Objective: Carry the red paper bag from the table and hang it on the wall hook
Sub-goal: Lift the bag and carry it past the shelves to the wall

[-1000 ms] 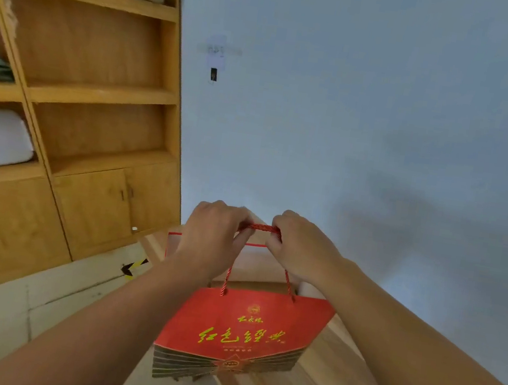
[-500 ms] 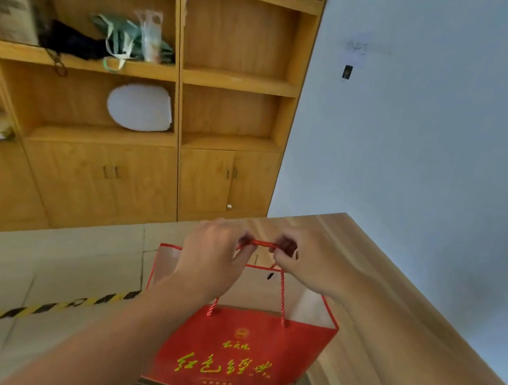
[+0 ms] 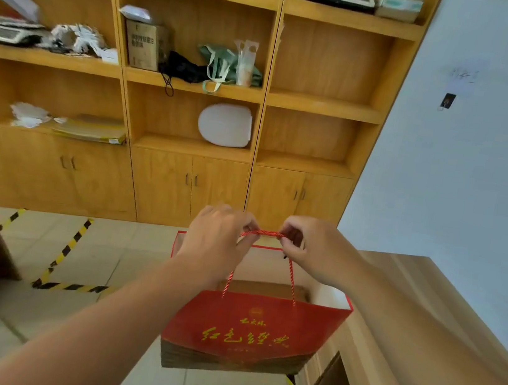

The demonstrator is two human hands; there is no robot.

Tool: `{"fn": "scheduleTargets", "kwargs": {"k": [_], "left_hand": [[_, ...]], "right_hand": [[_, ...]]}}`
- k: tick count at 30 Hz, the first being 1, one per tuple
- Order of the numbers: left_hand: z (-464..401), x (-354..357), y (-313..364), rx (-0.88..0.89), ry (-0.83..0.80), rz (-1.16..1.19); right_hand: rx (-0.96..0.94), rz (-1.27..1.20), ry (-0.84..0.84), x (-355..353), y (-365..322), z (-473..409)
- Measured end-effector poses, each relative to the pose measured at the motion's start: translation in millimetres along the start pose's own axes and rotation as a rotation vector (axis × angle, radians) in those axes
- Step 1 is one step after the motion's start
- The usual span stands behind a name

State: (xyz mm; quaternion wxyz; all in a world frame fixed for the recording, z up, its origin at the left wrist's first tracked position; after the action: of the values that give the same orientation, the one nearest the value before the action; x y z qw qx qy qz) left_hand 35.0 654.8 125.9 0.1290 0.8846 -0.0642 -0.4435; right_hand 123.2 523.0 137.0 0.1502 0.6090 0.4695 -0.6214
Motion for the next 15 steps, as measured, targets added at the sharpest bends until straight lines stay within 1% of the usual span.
{"fn": "scheduleTargets", "kwargs": {"k": [8,15], "left_hand": [[-16.8,1.9,-7.1,-0.016,0.061,0.022],[-42.7,21.2,-22.4,-0.080,0.049,0.000]], "right_hand": [[-0.035,0.001,0.095,-6.6,6.1,-20.3],[-0.053,0.017,0.122,-0.9,25.1,-50.5]]}}
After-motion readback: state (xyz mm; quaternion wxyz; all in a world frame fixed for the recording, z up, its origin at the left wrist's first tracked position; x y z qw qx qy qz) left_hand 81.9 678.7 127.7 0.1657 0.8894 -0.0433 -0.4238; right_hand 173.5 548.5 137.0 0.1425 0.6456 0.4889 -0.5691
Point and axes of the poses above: each hand's wrist, its own z-axis away from the middle knuckle, its own x-axis out of the palm, y = z × x, the point moved 7 cm from there along -z, towards the middle knuckle, and after that the axes turned 4 degrees about x, right-handed, at the moved point
